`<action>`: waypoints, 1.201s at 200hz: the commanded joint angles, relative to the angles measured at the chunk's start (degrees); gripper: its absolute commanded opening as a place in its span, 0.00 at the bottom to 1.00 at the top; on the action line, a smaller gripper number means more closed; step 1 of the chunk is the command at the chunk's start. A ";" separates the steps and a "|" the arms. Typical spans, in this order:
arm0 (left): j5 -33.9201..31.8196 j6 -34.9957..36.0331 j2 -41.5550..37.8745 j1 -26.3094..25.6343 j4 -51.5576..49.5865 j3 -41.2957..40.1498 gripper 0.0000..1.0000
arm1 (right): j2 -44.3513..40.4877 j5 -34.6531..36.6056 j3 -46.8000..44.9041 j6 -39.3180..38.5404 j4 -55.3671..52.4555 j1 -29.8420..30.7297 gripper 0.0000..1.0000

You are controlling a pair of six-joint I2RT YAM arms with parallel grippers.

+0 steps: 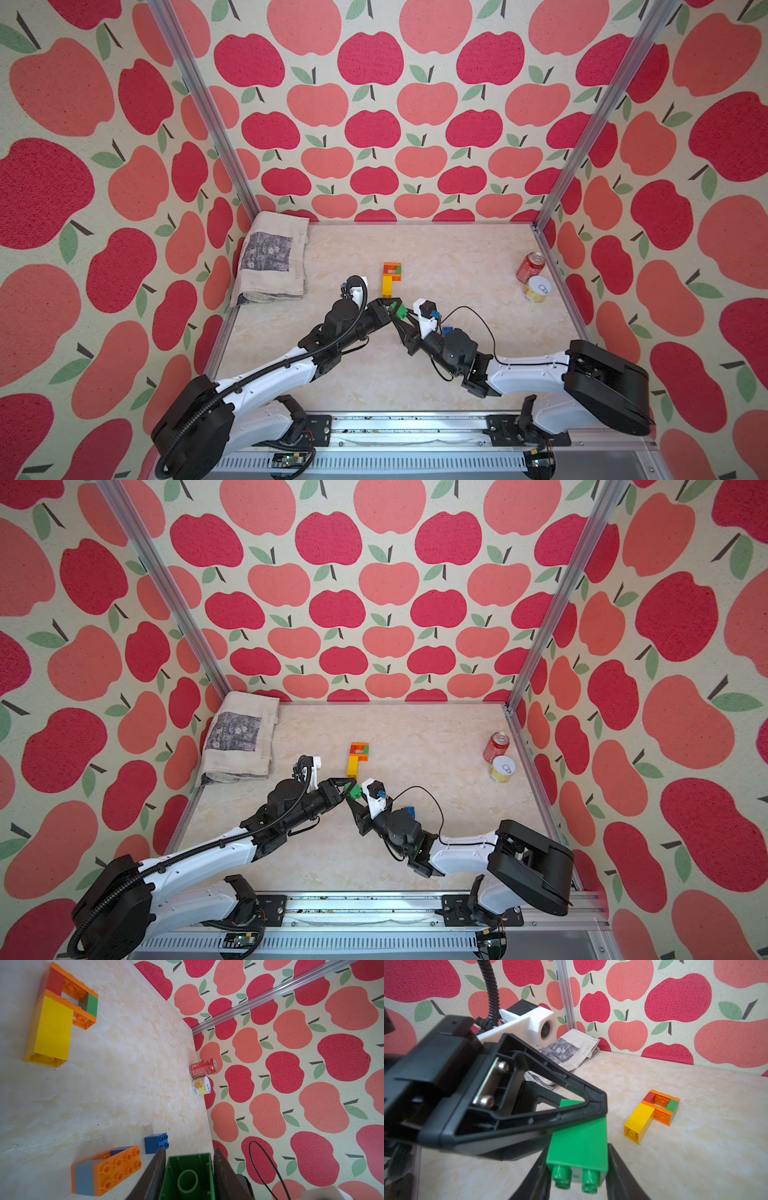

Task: Assemble the letter p with lego
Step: Pick up the lego brick from the center of the board.

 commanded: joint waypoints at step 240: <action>-3.21 -6.97 -0.64 -0.51 9.87 -4.65 0.39 | 7.90 3.18 -1.28 -12.52 19.33 0.21 0.45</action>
